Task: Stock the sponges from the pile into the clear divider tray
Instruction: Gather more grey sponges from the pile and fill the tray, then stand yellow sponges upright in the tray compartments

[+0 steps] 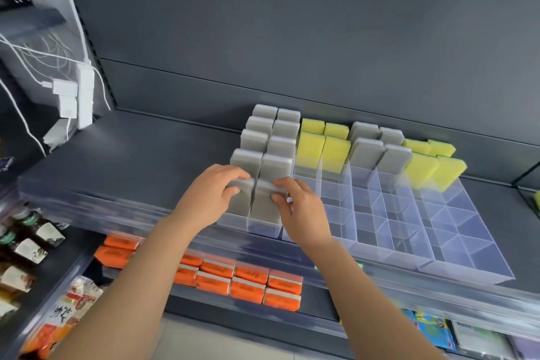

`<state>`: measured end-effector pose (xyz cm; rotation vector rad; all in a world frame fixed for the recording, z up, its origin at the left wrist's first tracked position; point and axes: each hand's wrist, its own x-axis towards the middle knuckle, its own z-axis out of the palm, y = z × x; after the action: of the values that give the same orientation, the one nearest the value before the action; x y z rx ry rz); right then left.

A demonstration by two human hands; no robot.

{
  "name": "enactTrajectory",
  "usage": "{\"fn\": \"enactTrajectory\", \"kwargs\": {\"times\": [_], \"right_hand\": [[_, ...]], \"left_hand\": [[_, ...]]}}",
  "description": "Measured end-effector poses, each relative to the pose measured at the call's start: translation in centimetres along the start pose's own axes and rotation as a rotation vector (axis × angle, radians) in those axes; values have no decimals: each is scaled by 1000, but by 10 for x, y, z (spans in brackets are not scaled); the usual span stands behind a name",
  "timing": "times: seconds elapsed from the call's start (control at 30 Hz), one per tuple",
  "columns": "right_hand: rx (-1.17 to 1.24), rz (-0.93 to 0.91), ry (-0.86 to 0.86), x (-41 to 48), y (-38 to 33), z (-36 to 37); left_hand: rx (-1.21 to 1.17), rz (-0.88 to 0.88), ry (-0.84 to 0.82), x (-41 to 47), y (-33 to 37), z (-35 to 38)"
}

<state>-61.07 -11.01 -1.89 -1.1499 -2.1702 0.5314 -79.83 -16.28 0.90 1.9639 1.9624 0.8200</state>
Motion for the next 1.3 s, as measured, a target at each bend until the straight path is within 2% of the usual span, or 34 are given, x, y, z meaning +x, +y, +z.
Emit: {"fn": "enactTrajectory", "kwargs": {"times": [0.27, 0.53, 0.77, 1.03, 1.3], "right_hand": [[-73, -58, 2, -4, -1, 0], [-161, -7, -46, -13, -3, -8], [-249, 79, -53, -31, 10, -39], [-424, 244, 12, -74, 66, -106], [-523, 405, 44, -138, 141, -200]], "left_hand": [[50, 46, 73, -3, -5, 11], [183, 56, 189, -8, -2, 15], [180, 152, 284, 2, 39, 24], [360, 348, 145, 19, 120, 75], [410, 417, 19, 23, 227, 157]]}}
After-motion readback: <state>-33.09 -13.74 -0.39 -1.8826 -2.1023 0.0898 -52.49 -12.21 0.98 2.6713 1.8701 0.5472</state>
